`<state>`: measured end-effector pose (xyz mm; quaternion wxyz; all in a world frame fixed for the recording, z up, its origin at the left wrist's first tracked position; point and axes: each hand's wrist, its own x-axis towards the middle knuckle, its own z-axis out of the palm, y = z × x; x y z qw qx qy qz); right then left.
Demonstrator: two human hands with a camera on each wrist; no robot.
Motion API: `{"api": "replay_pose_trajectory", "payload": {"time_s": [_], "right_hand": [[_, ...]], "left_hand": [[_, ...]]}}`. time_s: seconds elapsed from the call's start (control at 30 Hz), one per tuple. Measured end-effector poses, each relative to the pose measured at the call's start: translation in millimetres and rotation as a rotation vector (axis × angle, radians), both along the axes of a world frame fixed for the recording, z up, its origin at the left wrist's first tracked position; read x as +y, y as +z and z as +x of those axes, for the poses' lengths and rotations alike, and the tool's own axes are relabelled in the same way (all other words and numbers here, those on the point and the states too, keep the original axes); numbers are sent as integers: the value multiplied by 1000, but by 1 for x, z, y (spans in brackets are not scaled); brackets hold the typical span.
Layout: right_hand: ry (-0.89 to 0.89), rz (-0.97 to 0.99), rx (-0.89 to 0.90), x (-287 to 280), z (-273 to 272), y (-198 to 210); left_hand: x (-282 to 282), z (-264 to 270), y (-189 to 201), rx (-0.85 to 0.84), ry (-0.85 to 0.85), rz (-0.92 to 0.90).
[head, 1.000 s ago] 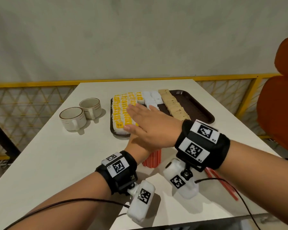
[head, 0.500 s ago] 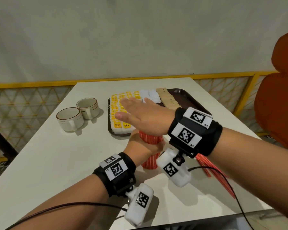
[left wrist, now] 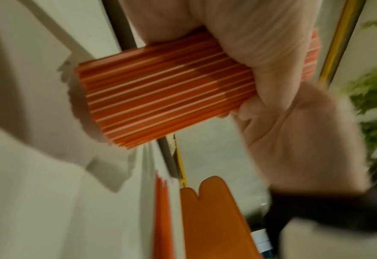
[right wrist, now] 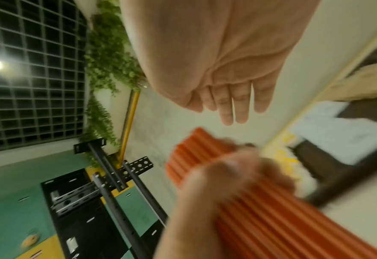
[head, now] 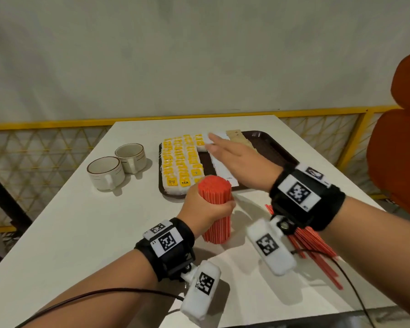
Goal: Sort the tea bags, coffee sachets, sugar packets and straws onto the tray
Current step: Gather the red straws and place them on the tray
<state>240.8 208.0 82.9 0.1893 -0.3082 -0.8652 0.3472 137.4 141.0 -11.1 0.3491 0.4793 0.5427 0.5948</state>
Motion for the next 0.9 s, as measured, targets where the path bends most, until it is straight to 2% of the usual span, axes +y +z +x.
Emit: {"api": "replay_pose_trajectory", "payload": {"time_s": [0.1, 0.17, 0.23, 0.33, 0.47, 0.7, 0.9], "right_hand": [[-117, -194, 124, 16, 27, -29], [-49, -378, 145, 19, 40, -47], [39, -471, 205, 19, 46, -55], [20, -355, 252, 27, 45, -43], [-52, -247, 282, 62, 45, -26], [-155, -453, 327, 137, 54, -23], [-323, -563, 156, 215, 53, -27]], "left_hand": [[5, -6, 17, -58, 16, 45], [15, -7, 35, -144, 16, 78], [30, -1, 51, -211, -5, 101], [56, 16, 70, -305, -40, 67], [103, 32, 80, -302, -64, -47], [196, 49, 89, -355, -203, -267], [262, 50, 71, -311, -212, -397]]}}
